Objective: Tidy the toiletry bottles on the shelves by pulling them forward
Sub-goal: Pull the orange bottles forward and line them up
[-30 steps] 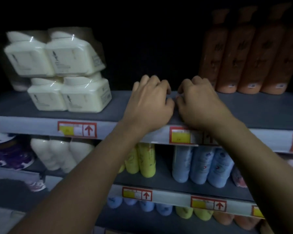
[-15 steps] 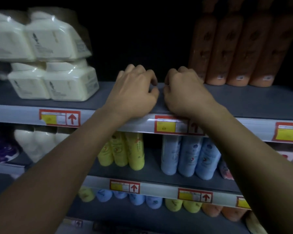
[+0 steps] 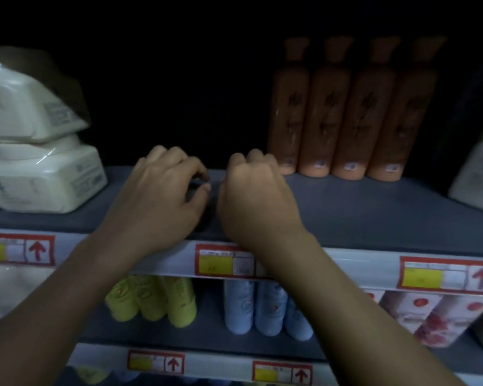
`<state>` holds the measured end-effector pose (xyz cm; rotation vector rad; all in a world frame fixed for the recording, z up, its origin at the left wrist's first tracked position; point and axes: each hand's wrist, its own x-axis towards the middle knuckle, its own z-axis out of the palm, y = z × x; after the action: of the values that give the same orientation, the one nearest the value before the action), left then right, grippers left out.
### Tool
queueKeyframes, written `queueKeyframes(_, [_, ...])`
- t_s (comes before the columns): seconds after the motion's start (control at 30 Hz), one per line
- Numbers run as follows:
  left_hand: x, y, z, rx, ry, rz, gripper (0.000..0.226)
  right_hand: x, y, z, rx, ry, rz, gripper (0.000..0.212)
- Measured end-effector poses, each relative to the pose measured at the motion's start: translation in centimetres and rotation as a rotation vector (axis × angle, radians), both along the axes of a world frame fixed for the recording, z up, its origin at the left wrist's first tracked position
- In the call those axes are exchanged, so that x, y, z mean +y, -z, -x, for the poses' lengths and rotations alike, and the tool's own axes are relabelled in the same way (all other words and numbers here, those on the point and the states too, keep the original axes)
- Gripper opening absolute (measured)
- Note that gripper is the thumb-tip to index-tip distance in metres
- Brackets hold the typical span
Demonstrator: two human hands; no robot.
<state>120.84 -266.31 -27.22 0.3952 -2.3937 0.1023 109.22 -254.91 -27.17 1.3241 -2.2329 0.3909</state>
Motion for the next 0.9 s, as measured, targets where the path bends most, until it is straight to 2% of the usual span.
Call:
queueKeyframes(0.1, [0.1, 0.2, -0.2, -0.004, 0.000, 0.000, 0.045, 0.0, -0.1, -0.2, -0.069, 0.013, -0.004, 0.050])
queueKeyframes(0.23, [0.2, 0.0, -0.5, 0.019, 0.004, -0.042, 0.048, 1.1, -0.6, -1.0, -0.183, 0.012, 0.036, 0.033])
queueKeyframes(0.43, [-0.1, 0.1, -0.3, 0.030, 0.008, -0.073, 0.036, 1.2, -0.8, -1.0, -0.241, 0.002, 0.058, 0.033])
queueKeyframes(0.67, [-0.7, 0.7, 0.1, 0.089, 0.054, -0.053, 0.029, 0.7, -0.4, -0.6, -0.134, -0.041, 0.077, 0.025])
queueKeyframes(0.8, [-0.5, 0.4, 0.2, 0.092, 0.059, -0.056, 0.030, 0.4, -0.4, -0.6, -0.135, -0.044, 0.090, 0.024])
queueKeyframes(0.9, [-0.5, 0.4, 0.3, 0.072, 0.034, -0.052, 0.017, 0.5, -0.6, -0.7, -0.114, -0.024, 0.050, 0.027])
